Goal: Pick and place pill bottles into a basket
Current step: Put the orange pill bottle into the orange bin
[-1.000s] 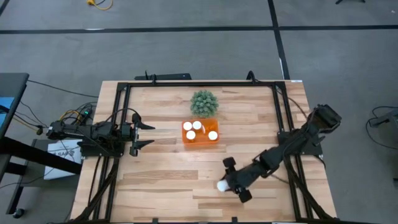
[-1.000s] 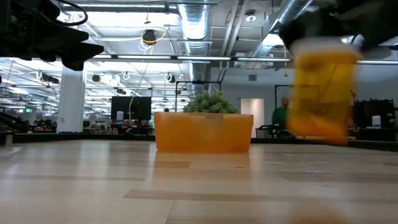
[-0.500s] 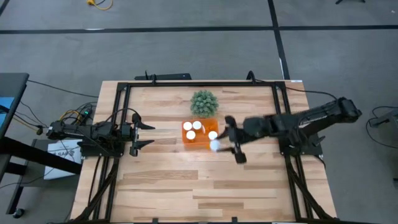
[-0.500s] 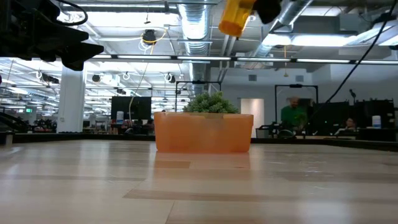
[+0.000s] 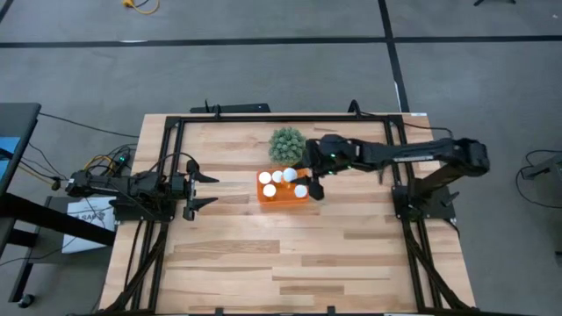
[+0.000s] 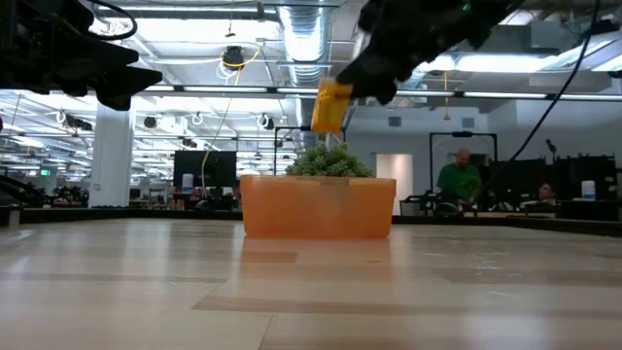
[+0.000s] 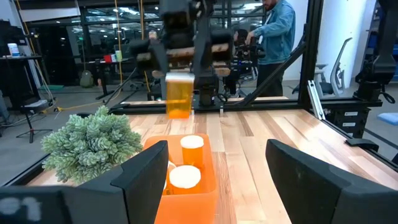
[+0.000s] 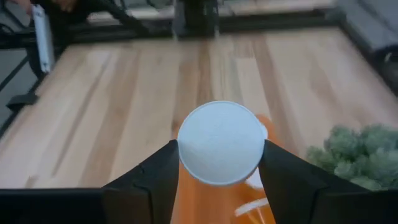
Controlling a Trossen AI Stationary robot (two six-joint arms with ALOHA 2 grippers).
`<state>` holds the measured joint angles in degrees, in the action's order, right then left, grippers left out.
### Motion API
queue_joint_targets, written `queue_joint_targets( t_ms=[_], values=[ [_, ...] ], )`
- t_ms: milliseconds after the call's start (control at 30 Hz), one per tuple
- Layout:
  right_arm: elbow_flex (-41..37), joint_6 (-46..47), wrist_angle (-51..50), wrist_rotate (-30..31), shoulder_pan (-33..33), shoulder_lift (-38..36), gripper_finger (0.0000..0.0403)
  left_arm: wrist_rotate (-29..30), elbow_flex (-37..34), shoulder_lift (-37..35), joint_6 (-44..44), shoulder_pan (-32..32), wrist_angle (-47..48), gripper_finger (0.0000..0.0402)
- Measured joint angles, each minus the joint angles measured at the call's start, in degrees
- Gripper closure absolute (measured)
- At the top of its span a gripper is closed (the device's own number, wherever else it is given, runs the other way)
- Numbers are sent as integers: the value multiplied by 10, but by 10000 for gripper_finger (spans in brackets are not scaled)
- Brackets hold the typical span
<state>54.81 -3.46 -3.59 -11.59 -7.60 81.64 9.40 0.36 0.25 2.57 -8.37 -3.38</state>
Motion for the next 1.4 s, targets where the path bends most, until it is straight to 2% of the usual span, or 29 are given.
queue_joint_targets(
  t_ms=[300, 733, 1400],
  values=[
    [0, 19, 40, -52, -31, 97, 207, 0, 0, 0, 0, 0, 0, 141],
    [0, 20, 27, -50, -3, 84, 209, 0, 0, 0, 0, 0, 0, 141],
    [0, 38, 53, -49, 1, 169, 209, 0, 0, 0, 0, 0, 0, 141]
  ],
)
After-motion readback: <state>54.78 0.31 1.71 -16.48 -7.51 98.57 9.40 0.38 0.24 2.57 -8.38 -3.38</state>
